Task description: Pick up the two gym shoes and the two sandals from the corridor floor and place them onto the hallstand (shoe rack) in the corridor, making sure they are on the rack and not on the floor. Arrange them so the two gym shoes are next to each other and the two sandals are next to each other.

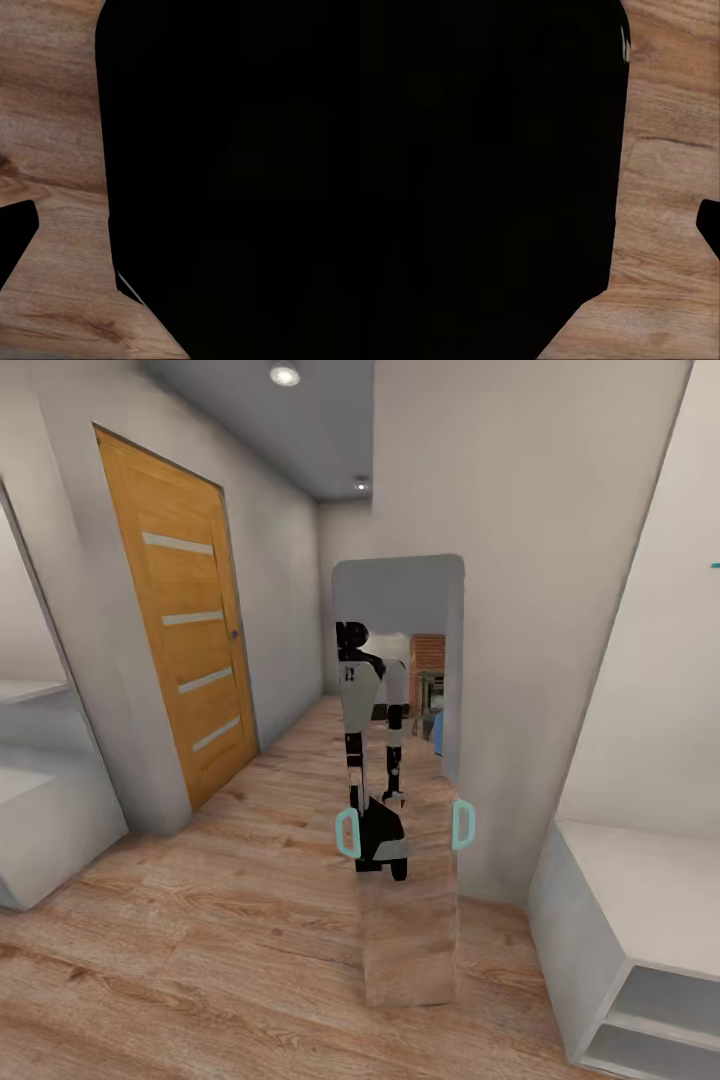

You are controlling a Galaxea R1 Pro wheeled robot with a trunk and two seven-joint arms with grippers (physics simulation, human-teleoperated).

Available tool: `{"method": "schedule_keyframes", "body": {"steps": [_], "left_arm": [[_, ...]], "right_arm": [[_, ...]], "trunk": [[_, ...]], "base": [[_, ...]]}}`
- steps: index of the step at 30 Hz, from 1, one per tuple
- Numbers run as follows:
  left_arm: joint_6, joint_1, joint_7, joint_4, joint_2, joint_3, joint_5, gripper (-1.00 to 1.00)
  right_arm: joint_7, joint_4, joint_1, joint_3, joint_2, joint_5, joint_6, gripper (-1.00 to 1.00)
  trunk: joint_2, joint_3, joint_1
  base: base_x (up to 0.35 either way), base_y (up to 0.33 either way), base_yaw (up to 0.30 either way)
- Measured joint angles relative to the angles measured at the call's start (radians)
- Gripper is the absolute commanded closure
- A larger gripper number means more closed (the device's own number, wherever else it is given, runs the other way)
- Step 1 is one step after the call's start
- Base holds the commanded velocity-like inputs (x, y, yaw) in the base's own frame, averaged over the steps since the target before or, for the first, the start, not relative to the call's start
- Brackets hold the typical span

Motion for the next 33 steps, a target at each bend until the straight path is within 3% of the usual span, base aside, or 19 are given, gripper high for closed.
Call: {"method": "schedule_keyframes", "body": {"steps": [15, 33], "left_arm": [[-0.001, -0.001, -0.004, 0.004, -0.002, 0.004, 0.002, -1.0], [-0.002, -0.001, -0.004, 0.002, -0.003, -0.001, 0.0, -1.0]], "right_arm": [[-0.003, -0.042, -0.006, 0.003, 0.042, 0.003, -0.005, -1.0], [-0.003, -0.082, -0.007, 0.005, 0.046, 0.003, -0.009, -1.0]], "trunk": [[0.0, 0.0, 0.0], [0.0, 0.0, 0.0]], "base": [[0.0, 0.0, 0.0], [0.0, 0.0, 0.0]]}}
